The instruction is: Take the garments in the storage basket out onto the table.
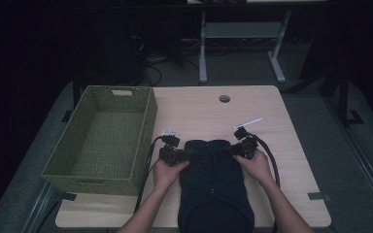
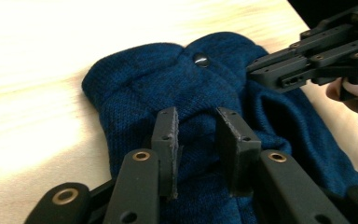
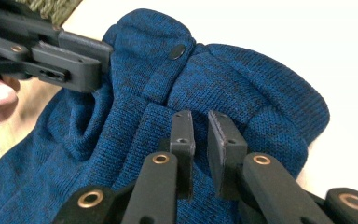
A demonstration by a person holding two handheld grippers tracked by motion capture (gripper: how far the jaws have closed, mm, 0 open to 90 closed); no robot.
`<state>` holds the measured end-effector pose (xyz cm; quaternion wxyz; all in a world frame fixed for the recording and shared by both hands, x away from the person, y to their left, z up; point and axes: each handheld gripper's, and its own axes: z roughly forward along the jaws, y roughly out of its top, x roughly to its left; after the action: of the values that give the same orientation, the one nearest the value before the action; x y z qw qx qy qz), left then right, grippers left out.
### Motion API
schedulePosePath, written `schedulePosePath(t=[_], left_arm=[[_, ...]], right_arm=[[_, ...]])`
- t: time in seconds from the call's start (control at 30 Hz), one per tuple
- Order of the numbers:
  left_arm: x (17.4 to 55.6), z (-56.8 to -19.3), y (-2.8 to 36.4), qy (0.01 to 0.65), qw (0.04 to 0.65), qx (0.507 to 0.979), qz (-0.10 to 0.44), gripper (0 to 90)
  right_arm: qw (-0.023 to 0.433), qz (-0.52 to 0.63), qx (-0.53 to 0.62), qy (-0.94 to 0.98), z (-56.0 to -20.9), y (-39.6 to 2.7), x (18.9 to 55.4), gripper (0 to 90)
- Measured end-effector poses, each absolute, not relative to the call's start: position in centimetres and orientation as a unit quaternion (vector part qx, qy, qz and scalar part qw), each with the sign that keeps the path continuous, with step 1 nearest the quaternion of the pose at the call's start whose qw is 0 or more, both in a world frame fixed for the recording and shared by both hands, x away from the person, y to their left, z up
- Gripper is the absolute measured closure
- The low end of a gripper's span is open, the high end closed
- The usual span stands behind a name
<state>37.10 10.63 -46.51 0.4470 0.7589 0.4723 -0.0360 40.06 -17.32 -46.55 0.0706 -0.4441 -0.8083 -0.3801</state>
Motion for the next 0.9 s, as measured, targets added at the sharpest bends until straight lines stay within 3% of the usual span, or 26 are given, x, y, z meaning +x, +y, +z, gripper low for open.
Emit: schedulePosePath(t=[0.27,0.73,0.9], left_arm=[[38.4,-44.6,12.3,0.5,0.467,0.729,0.002,67.9],[39.5,-46.7,12.4,0.531,0.443,0.721,-0.028,62.5],[39.6,-46.7,12.3,0.531,0.437,0.726,-0.026,61.8]], right_arm=[[0.045,-0.394,-0.443,-0.804,-44.3,-18.2,39.7,77.0],[0.068,-0.373,-0.461,-0.802,-46.0,-19.2,40.6,75.7],[0.052,-0.392,-0.469,-0.79,-45.1,-20.0,40.5,72.6]])
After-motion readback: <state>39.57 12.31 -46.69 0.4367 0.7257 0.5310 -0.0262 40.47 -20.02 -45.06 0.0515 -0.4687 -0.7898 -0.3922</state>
